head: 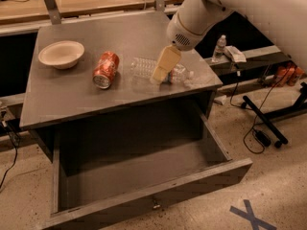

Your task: Pick water bottle from top drawer and place on counter

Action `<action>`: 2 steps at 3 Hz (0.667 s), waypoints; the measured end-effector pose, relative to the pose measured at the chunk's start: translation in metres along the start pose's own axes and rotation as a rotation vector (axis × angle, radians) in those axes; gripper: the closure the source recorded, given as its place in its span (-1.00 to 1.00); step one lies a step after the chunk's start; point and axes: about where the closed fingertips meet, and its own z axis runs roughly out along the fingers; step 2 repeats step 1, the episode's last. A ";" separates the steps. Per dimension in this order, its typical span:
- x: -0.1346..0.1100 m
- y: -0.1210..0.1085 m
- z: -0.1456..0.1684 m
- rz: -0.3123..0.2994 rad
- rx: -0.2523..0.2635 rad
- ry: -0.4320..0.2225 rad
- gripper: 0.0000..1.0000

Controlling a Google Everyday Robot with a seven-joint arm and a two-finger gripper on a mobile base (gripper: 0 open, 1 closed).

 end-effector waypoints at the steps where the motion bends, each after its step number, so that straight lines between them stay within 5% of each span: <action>1: 0.000 0.000 0.000 0.000 0.000 0.000 -1.00; 2: 0.000 0.000 0.000 0.000 0.000 0.000 -1.00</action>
Offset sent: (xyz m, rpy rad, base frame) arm 0.0000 0.0000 0.0000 0.0000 0.0000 0.0000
